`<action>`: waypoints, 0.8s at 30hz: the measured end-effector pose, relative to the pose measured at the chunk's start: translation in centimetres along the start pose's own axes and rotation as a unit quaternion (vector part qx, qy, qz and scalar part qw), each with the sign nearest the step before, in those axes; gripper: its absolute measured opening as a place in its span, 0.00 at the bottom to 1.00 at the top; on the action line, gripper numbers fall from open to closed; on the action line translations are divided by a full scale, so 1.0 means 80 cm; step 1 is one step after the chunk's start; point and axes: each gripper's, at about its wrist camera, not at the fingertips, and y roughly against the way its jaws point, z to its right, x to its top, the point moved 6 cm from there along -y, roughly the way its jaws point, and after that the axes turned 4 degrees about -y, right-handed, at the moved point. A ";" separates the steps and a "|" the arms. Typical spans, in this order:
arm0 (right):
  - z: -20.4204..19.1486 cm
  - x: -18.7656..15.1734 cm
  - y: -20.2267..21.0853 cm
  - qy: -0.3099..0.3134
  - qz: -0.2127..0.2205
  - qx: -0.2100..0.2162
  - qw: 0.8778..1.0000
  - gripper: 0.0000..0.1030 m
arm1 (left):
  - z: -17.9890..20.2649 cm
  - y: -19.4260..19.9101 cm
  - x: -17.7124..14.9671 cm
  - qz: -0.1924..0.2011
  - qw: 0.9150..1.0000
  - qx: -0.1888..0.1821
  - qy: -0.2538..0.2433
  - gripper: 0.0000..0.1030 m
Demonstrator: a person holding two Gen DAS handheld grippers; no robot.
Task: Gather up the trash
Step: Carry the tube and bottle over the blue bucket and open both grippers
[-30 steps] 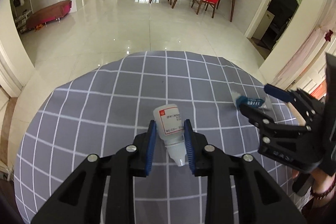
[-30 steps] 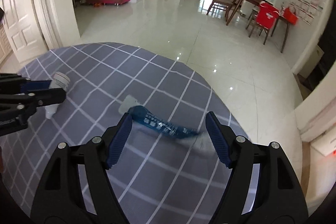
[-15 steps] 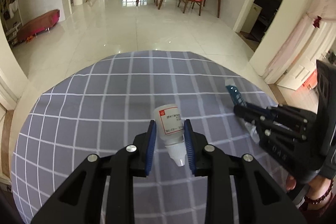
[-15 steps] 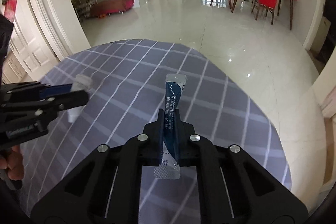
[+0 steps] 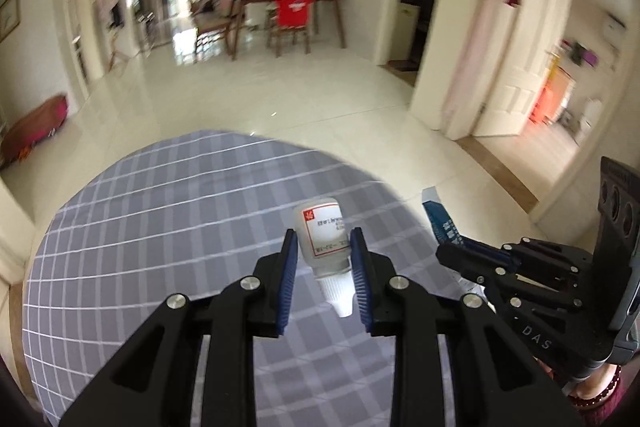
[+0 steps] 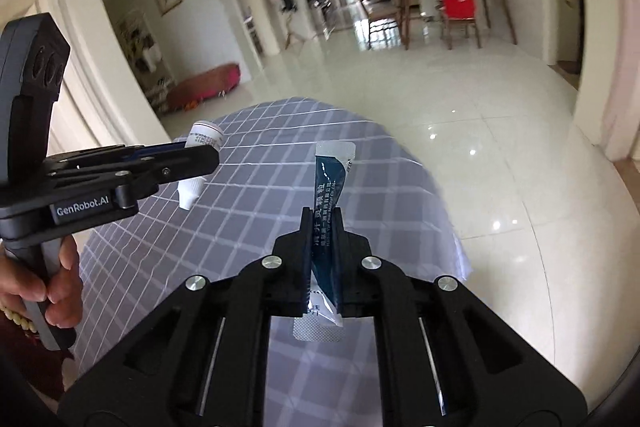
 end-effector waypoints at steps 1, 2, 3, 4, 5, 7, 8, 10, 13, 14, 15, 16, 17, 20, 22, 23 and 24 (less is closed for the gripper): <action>0.013 -0.008 0.022 -0.011 0.009 -0.003 1.000 0.08 | 0.026 0.005 -0.002 0.003 1.000 -0.007 -0.013 0.25; 0.023 -0.013 0.036 -0.016 0.015 -0.007 1.000 0.08 | 0.048 0.008 -0.005 0.004 1.000 -0.014 -0.023 0.25; 0.034 -0.019 0.052 -0.023 0.022 -0.011 0.999 0.08 | 0.068 0.009 -0.007 0.004 0.999 -0.020 -0.030 0.25; 0.047 -0.027 0.070 -0.035 0.030 -0.013 0.999 0.08 | 0.091 0.009 -0.010 0.003 0.999 -0.026 -0.041 0.25; 0.058 -0.034 0.082 -0.044 0.034 -0.016 0.998 0.08 | 0.108 0.007 -0.012 0.001 0.998 -0.030 -0.049 0.25; 0.084 -0.051 0.110 -0.060 0.049 -0.034 0.996 0.08 | 0.151 0.004 -0.020 -0.005 0.997 -0.050 -0.064 0.25; 0.096 -0.059 0.121 -0.067 0.053 -0.040 0.996 0.08 | 0.168 0.004 -0.023 -0.007 0.996 -0.056 -0.071 0.25; 0.126 -0.077 0.144 -0.093 0.059 -0.048 0.993 0.08 | 0.209 -0.003 -0.030 -0.013 0.994 -0.069 -0.087 0.25; 0.169 -0.105 0.169 -0.131 0.067 -0.071 0.987 0.08 | 0.265 -0.020 -0.043 -0.028 0.990 -0.088 -0.109 0.25; 0.181 -0.113 0.176 -0.142 0.069 -0.078 0.984 0.08 | 0.280 -0.026 -0.047 -0.032 0.989 -0.093 -0.115 0.25; 0.197 -0.125 0.185 -0.155 0.072 -0.090 0.981 0.08 | 0.297 -0.034 -0.051 -0.038 0.987 -0.100 -0.120 0.25; 0.207 -0.132 0.191 -0.162 0.075 -0.100 0.979 0.08 | 0.315 -0.043 -0.056 -0.045 0.985 -0.106 -0.125 0.25; 0.217 -0.140 0.197 -0.171 0.078 -0.108 0.976 0.08 | 0.328 -0.051 -0.060 -0.051 0.984 -0.109 -0.130 0.25; 0.250 -0.168 0.215 -0.201 0.087 -0.134 0.966 0.08 | 0.370 -0.080 -0.072 -0.074 0.980 -0.122 -0.142 0.25; 0.271 -0.187 0.224 -0.222 0.092 -0.150 0.959 0.08 | 0.390 -0.096 -0.079 -0.085 0.977 -0.129 -0.145 0.26; 0.280 -0.194 0.228 -0.232 0.094 -0.155 0.955 0.08 | 0.398 -0.103 -0.082 -0.091 0.976 -0.131 -0.145 0.26; 0.291 -0.202 0.232 -0.242 0.095 -0.162 0.952 0.08 | 0.406 -0.111 -0.086 -0.098 0.975 -0.134 -0.145 0.26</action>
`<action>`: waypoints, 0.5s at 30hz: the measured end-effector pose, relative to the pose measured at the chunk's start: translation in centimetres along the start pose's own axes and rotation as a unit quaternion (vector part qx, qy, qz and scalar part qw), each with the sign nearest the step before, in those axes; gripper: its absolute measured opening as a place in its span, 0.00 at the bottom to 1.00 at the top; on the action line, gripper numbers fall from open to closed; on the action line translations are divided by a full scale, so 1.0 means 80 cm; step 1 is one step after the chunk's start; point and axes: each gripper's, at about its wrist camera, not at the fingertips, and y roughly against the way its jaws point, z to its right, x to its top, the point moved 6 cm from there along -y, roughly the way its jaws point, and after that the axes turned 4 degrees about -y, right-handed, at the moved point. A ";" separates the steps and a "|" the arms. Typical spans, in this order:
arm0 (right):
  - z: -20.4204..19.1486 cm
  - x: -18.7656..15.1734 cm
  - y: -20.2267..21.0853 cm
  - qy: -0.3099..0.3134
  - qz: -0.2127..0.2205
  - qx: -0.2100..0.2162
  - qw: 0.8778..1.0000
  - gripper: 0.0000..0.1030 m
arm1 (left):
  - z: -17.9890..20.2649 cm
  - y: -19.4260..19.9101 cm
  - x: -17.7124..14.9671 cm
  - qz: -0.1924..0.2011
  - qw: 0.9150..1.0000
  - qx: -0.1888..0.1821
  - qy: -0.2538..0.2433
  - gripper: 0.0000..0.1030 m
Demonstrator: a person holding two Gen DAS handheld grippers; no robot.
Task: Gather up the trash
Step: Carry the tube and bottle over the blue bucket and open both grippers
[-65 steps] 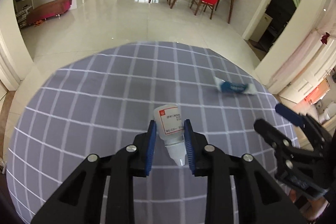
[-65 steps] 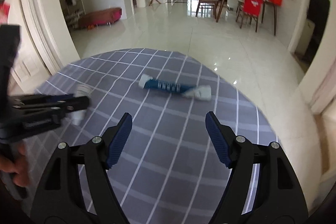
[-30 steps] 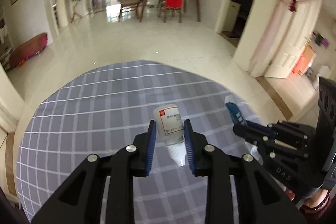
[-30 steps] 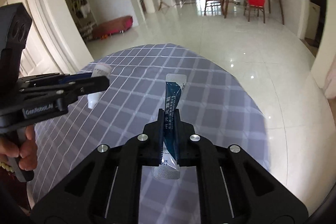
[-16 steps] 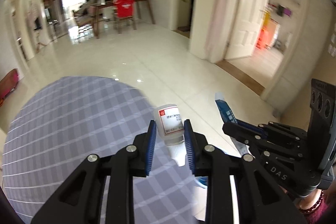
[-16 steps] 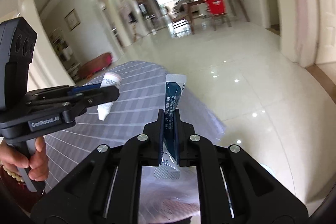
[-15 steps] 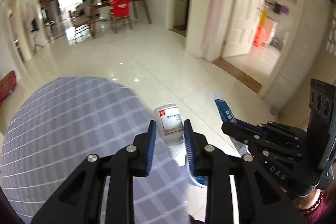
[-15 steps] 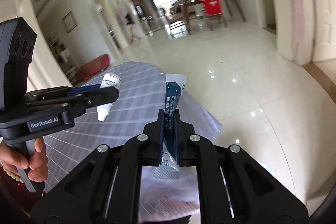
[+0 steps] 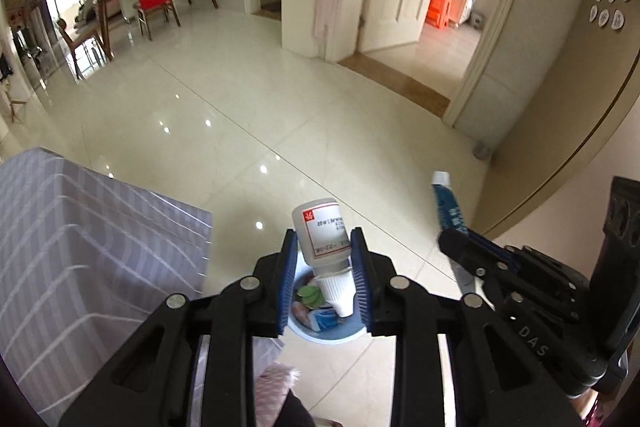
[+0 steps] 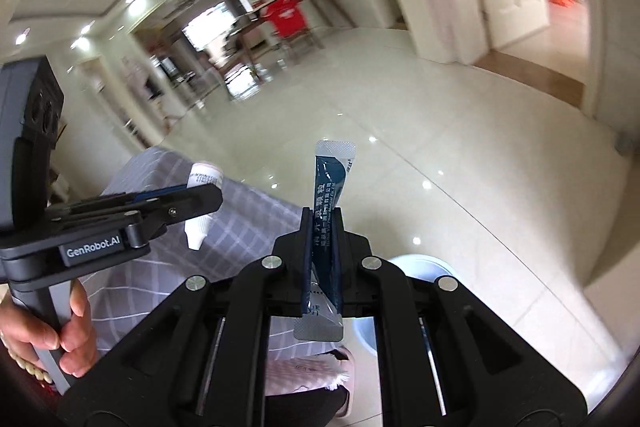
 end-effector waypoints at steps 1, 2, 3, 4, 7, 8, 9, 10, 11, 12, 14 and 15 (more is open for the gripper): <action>0.009 -0.002 0.002 -0.007 0.001 -0.003 1.000 0.08 | 0.002 -0.010 0.001 -0.005 1.000 -0.003 0.002 0.27; 0.021 -0.003 0.004 -0.016 0.003 -0.006 1.000 0.08 | 0.004 -0.018 0.001 -0.010 1.000 -0.005 0.004 0.39; 0.030 -0.003 0.006 -0.022 0.004 -0.010 1.000 0.08 | 0.006 -0.026 0.001 -0.016 1.000 -0.008 0.007 0.59; 0.039 -0.005 0.007 -0.027 0.003 -0.015 1.000 0.08 | 0.007 -0.033 0.000 -0.019 1.000 -0.011 0.010 0.67; 0.052 -0.009 0.004 -0.036 -0.002 -0.018 0.999 0.09 | 0.004 -0.046 -0.006 -0.026 0.999 0.002 0.026 0.71; 0.053 -0.011 0.001 -0.036 -0.004 -0.018 0.999 0.09 | 0.002 -0.048 -0.009 -0.031 0.999 0.001 0.028 0.71; 0.056 -0.015 0.003 -0.036 -0.007 -0.016 0.999 0.09 | 0.001 -0.050 -0.012 -0.033 0.999 0.000 0.029 0.71; 0.055 -0.017 0.002 -0.036 -0.009 -0.014 0.999 0.09 | 0.000 -0.051 -0.013 -0.033 0.999 0.005 0.027 0.71; 0.060 -0.011 -0.002 -0.036 -0.010 -0.013 0.999 0.09 | 0.000 -0.050 -0.013 -0.032 0.999 0.011 0.025 0.72; 0.060 -0.009 -0.005 -0.035 -0.012 -0.011 0.999 0.09 | -0.002 -0.050 -0.015 -0.032 0.999 0.017 0.024 0.72; 0.055 -0.009 -0.010 -0.032 -0.015 -0.006 0.999 0.09 | -0.006 -0.048 -0.016 -0.033 0.999 0.017 0.027 0.72; 0.053 -0.008 -0.013 -0.031 -0.016 -0.006 0.999 0.09 | -0.010 -0.047 -0.017 -0.033 0.999 0.018 0.032 0.72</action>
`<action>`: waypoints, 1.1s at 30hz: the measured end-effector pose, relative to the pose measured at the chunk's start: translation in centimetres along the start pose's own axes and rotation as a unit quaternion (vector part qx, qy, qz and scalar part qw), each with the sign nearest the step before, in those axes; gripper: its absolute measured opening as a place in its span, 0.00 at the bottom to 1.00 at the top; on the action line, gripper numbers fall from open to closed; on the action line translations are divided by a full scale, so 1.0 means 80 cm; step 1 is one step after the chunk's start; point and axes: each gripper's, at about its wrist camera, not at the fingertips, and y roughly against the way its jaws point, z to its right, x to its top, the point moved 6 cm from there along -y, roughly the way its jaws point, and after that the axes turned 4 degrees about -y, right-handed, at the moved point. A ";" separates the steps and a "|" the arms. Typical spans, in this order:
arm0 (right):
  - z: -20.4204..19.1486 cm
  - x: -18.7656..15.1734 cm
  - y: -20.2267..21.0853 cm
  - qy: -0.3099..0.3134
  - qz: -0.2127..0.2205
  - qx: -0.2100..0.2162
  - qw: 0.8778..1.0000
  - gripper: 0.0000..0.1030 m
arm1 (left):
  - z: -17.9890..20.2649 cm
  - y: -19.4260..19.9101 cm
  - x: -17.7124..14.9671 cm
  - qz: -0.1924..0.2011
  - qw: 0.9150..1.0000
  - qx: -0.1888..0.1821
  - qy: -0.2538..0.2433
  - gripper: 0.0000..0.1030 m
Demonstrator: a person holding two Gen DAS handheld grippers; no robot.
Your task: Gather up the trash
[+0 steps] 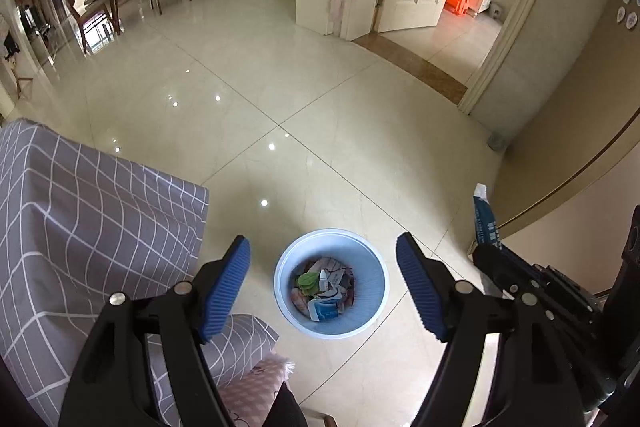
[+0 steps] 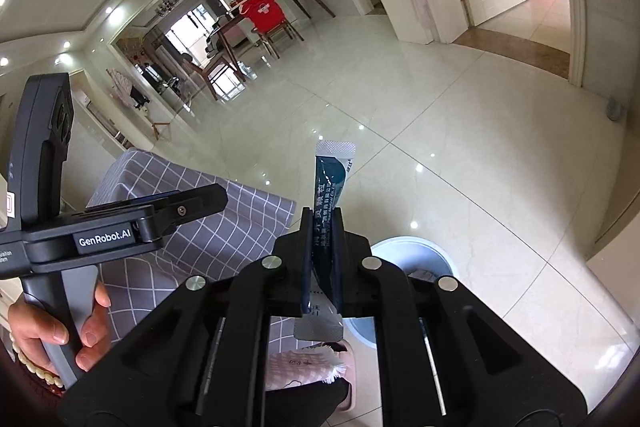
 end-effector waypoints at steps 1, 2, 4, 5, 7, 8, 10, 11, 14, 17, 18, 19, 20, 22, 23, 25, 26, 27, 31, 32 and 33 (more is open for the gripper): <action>-0.003 0.000 -0.003 0.002 -0.002 0.002 1.000 0.09 | -0.004 0.001 -0.001 0.000 1.000 0.001 0.006 0.72; -0.004 0.001 -0.005 0.003 -0.003 0.004 1.000 0.09 | -0.008 0.003 0.000 0.001 1.000 0.000 0.009 0.72; -0.011 0.002 -0.008 0.007 -0.003 0.005 1.000 0.09 | -0.014 0.006 0.001 0.004 1.000 0.003 0.014 0.72; -0.015 0.004 -0.011 0.008 -0.004 0.006 1.000 0.09 | -0.017 0.008 0.000 0.005 1.000 0.006 0.015 0.72; -0.020 0.003 -0.015 0.010 -0.004 0.007 1.000 0.09 | -0.024 0.015 0.000 0.011 1.000 0.009 0.017 0.72; -0.023 0.004 -0.018 0.011 -0.004 0.007 1.000 0.09 | -0.025 0.015 0.005 0.013 1.000 0.012 0.018 0.72; -0.029 0.005 -0.023 0.014 -0.005 0.006 1.000 0.09 | -0.035 0.021 0.006 0.017 0.999 0.016 0.023 0.73; -0.030 0.005 -0.025 0.015 -0.005 0.006 1.000 0.09 | -0.038 0.024 0.006 0.020 0.999 0.018 0.025 0.73; -0.039 0.006 -0.032 0.020 -0.007 0.005 1.000 0.10 | -0.050 0.029 0.007 0.025 0.999 0.027 0.029 0.75; -0.047 0.007 -0.041 0.028 -0.005 -0.003 1.000 0.16 | -0.061 0.034 0.006 0.026 0.999 0.033 0.034 0.76; -0.047 0.008 -0.043 0.030 -0.005 -0.007 1.000 0.22 | -0.065 0.036 0.005 0.026 0.998 0.036 0.035 0.77; -0.048 0.007 -0.046 0.030 -0.006 -0.015 0.999 0.43 | -0.070 0.039 0.004 0.025 0.998 0.041 0.037 0.77; -0.049 0.006 -0.047 0.027 -0.005 -0.018 0.999 0.60 | -0.074 0.042 0.003 0.025 0.998 0.044 0.038 0.77; -0.052 0.004 -0.041 0.020 0.003 -0.014 1.000 0.60 | -0.087 0.052 -0.002 0.028 0.997 0.060 0.041 0.77; -0.055 0.002 -0.040 0.019 0.000 -0.010 1.000 0.60 | -0.092 0.058 -0.003 0.032 0.996 0.069 0.045 0.77; -0.066 -0.004 -0.033 0.025 -0.001 -0.007 1.000 0.60 | -0.107 0.077 -0.011 0.045 0.994 0.081 0.057 0.77; -0.073 -0.007 -0.028 0.032 0.001 -0.009 0.999 0.60 | -0.112 0.085 -0.014 0.049 0.993 0.085 0.061 0.77; -0.082 -0.010 -0.020 0.038 0.003 -0.010 0.999 0.60 | -0.118 0.097 -0.019 0.057 0.992 0.092 0.067 0.77; -0.114 -0.018 0.013 0.054 0.014 -0.003 0.998 0.66 | -0.138 0.147 -0.039 0.086 0.985 0.128 0.080 0.77; -0.124 -0.020 0.025 0.059 0.019 0.002 0.998 0.67 | -0.141 0.162 -0.045 0.095 0.983 0.134 0.081 0.77; -0.133 -0.021 0.034 0.064 0.024 0.007 0.998 0.68 | -0.143 0.177 -0.051 0.103 0.981 0.142 0.082 0.77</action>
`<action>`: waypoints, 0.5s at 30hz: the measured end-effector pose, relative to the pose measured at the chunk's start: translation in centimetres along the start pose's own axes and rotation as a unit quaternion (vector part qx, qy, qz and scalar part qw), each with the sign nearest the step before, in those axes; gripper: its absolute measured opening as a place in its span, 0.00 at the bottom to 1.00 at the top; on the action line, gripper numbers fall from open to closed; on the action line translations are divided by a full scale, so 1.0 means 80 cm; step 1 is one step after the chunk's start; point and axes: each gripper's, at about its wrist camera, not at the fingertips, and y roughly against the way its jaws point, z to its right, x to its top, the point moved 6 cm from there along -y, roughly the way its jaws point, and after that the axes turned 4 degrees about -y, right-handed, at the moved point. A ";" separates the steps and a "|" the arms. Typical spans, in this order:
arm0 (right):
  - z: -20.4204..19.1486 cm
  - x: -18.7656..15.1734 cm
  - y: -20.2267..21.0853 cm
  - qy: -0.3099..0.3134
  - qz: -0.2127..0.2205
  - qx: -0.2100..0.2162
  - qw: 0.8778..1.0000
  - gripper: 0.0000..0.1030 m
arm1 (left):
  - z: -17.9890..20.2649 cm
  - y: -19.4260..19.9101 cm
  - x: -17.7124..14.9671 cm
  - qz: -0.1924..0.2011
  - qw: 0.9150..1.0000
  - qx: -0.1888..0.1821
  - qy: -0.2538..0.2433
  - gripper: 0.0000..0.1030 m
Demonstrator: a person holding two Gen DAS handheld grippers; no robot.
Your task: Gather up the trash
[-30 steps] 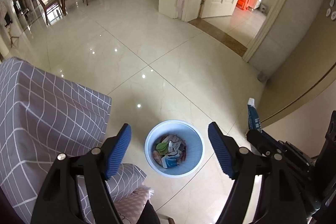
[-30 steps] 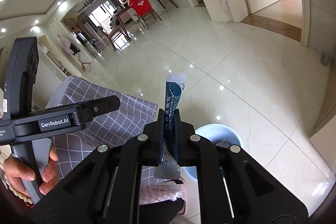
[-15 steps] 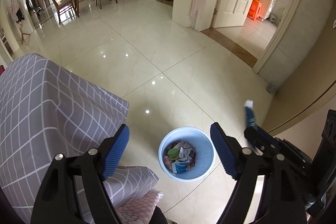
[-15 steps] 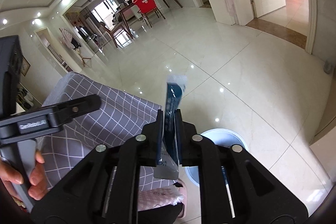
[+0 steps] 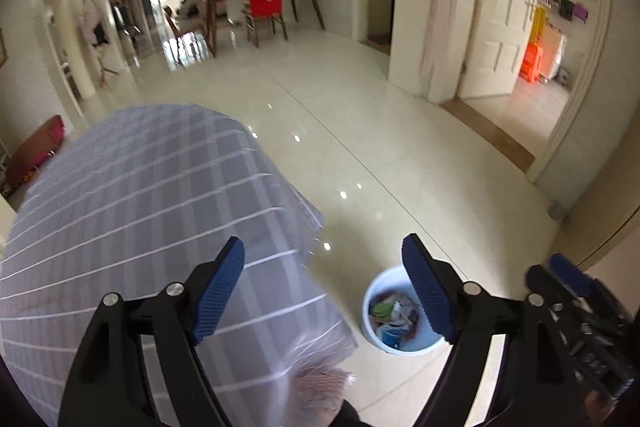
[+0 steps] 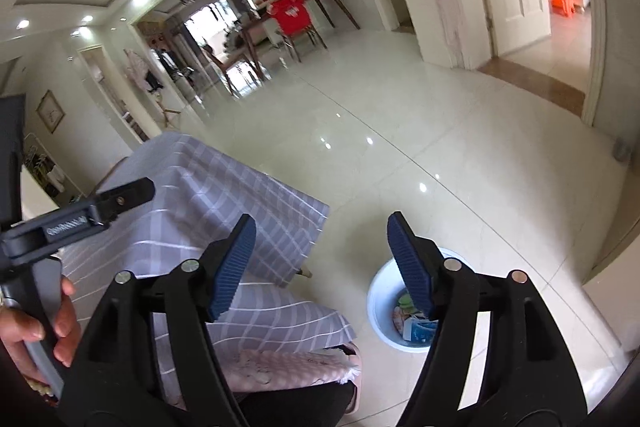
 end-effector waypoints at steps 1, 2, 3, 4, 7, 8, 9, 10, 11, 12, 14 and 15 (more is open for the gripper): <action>-0.014 -0.002 0.017 0.007 0.009 0.005 1.000 0.69 | -0.009 0.018 -0.004 0.011 1.000 0.011 0.003 0.78; -0.021 -0.002 0.026 0.011 0.014 0.007 1.000 0.70 | -0.015 0.035 -0.006 0.022 1.000 0.015 0.006 0.78; -0.033 -0.002 0.044 0.016 0.023 0.013 1.000 0.71 | -0.020 0.051 -0.008 0.033 0.999 0.019 0.008 0.78; -0.042 -0.003 0.055 0.020 0.029 0.017 0.999 0.72 | -0.027 0.068 -0.012 0.044 0.999 0.027 0.012 0.80; -0.073 -0.009 0.097 0.042 0.051 0.026 0.997 0.75 | -0.038 0.121 -0.022 0.080 0.996 0.040 0.019 0.85; -0.083 -0.012 0.111 0.050 0.058 0.028 0.997 0.77 | -0.041 0.139 -0.027 0.090 0.995 0.044 0.022 0.86; -0.090 -0.014 0.121 0.056 0.063 0.029 0.996 0.77 | -0.042 0.152 -0.031 0.096 0.994 0.046 0.023 0.88; -0.101 -0.019 0.139 0.064 0.072 0.031 0.995 0.77 | -0.042 0.167 -0.035 0.104 0.993 0.048 0.025 0.88; -0.110 -0.019 0.148 0.069 0.077 0.034 0.994 0.78 | -0.043 0.186 -0.042 0.115 0.992 0.050 0.027 0.88; -0.120 -0.024 0.163 0.078 0.084 0.037 0.993 0.78 | -0.044 0.199 -0.046 0.121 0.991 0.053 0.028 0.88; -0.134 -0.030 0.185 0.091 0.095 0.038 0.991 0.79 | -0.048 0.232 -0.060 0.137 0.988 0.057 0.036 0.89; -0.140 -0.034 0.196 0.099 0.101 0.038 0.989 0.79 | -0.049 0.246 -0.067 0.144 0.987 0.058 0.045 0.90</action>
